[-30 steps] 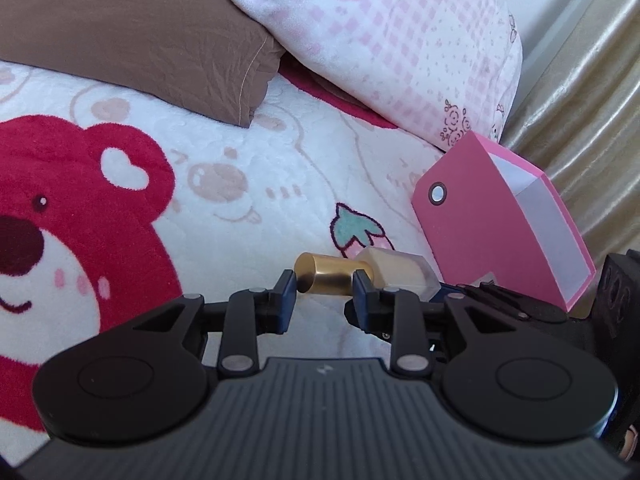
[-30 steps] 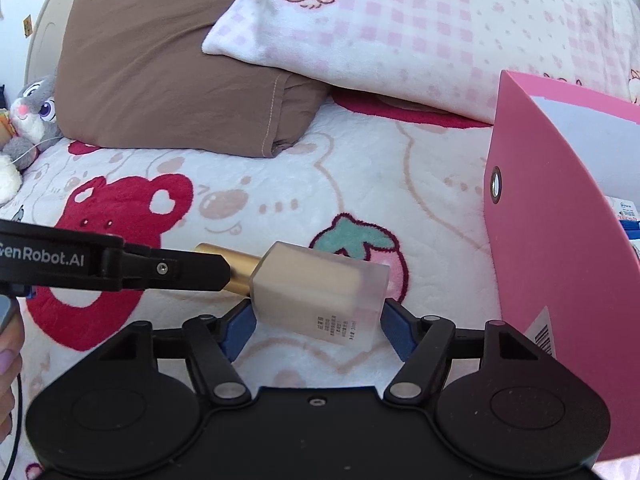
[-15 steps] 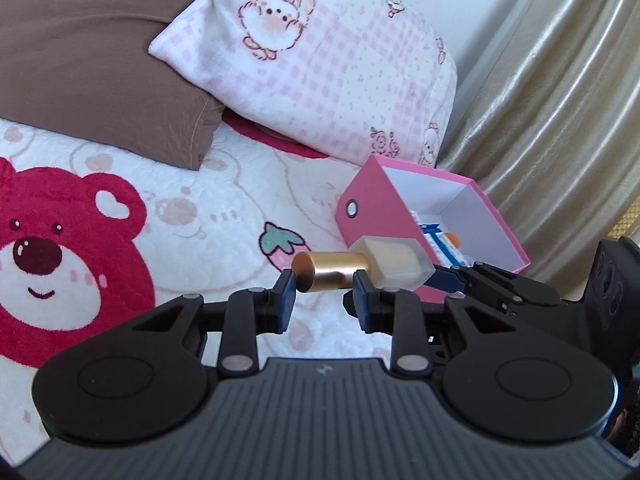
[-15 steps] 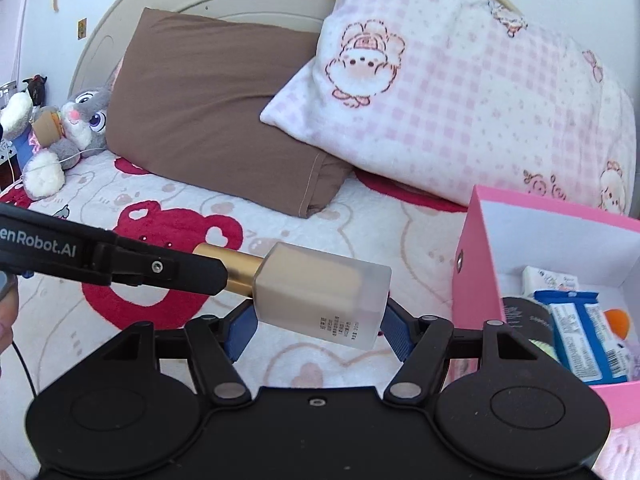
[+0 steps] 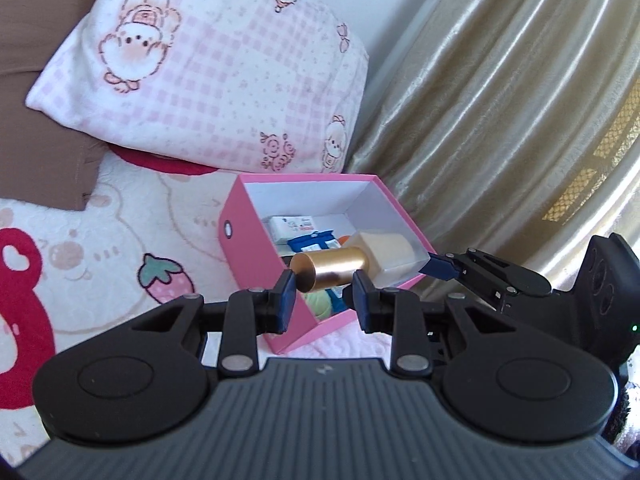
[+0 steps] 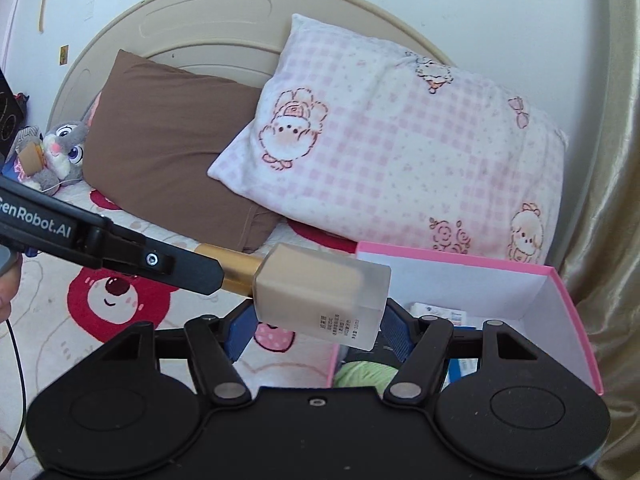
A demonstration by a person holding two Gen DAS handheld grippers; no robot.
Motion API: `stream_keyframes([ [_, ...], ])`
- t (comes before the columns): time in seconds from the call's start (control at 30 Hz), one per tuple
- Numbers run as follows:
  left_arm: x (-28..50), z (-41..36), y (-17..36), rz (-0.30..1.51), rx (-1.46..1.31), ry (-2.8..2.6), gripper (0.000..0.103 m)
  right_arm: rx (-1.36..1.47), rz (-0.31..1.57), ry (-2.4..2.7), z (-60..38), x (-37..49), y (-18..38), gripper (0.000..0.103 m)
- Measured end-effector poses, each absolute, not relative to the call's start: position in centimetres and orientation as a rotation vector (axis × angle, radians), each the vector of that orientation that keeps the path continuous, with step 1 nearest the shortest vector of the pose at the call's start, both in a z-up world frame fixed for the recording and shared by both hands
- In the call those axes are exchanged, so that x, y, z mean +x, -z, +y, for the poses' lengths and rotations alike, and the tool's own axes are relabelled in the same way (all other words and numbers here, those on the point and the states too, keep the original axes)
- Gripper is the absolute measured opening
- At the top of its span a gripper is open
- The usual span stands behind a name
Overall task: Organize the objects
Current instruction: 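Lower the foundation bottle into the pink box and open the left gripper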
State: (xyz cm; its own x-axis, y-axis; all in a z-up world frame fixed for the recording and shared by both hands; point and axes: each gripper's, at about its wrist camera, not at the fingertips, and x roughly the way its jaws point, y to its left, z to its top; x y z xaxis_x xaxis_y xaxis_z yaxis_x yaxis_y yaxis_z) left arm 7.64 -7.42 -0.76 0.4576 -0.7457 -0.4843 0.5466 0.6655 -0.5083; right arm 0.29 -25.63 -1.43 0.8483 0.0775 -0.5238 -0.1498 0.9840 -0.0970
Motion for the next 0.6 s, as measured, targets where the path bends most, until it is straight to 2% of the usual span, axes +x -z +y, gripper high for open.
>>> stream_keyframes([
  [0.43,12.0,-20.7,1.1,0.827,-0.136,0.916,0.028,-0.128,0.642,0.018,-36.1,2.6,1.0,0.071],
  [0.6,15.1,-22.8,4.0,0.987,-0.153,0.901,0.027,-0.149,0.660,0.008,-37.5,4.6,2.5,0.069],
])
